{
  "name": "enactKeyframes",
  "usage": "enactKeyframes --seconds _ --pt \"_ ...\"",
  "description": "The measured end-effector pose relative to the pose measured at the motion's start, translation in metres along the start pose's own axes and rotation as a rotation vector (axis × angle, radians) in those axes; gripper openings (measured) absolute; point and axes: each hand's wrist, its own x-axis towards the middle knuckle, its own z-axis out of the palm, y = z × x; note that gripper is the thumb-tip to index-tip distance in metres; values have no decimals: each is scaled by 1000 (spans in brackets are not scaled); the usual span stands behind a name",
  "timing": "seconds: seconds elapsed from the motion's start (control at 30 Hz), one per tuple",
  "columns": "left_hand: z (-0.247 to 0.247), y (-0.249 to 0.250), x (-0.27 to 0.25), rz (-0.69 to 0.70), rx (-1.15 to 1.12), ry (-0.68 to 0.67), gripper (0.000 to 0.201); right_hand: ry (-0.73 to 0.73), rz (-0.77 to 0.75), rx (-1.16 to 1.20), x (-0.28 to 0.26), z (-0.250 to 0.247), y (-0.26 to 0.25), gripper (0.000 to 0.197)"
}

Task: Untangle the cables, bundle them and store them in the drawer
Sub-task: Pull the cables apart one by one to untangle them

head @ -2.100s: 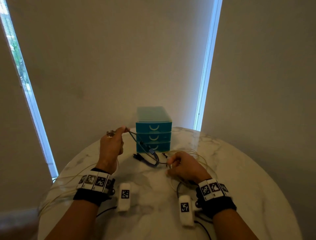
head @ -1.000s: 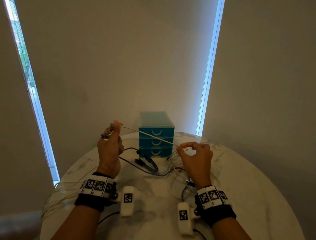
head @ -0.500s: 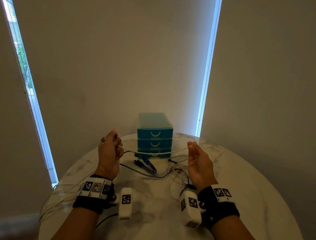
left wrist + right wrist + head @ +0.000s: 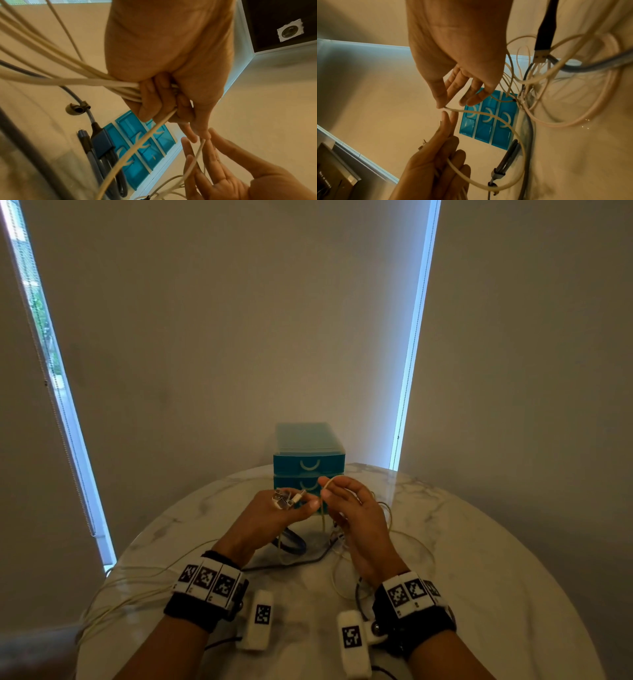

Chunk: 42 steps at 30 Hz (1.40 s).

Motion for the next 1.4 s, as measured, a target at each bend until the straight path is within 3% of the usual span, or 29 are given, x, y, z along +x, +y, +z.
enactKeyframes --seconds 0.13,0.23,0.33,0.43,0.57,0.63,0.73,0.9,1.07,1.13,1.3,1.4 --pt "1 1 -2 -2 16 -62 21 -39 9 -17 -1 4 -2 31" --pt "0 4 -3 70 28 -83 19 -35 16 -49 -1 5 -2 31" --pt "-7 5 0 162 -104 103 17 59 29 -160 6 -5 0 24" --pt "-20 -2 7 196 -249 335 24 247 16 -289 15 -23 7 11" --pt "-26 -8 13 207 -433 475 12 484 -46 -367 18 -35 8 22" --pt "-32 -8 15 207 -574 484 10 567 -30 -283 17 -40 5 42" --pt "-40 -8 15 227 -674 426 14 467 -35 -355 17 -46 15 56" --pt "-35 -8 12 221 -623 338 16 290 -28 -600 17 -39 32 48" --pt "-37 -4 9 212 -663 277 21 157 37 -481 15 -30 30 52" --pt "-37 -4 9 198 -670 269 23 110 14 -388 12 -24 24 45" --pt "-37 -9 15 31 -600 348 22 167 -227 -225 10 -12 -7 33" --pt "-37 -16 20 -59 -556 385 17 317 -239 -193 7 -11 -15 24"
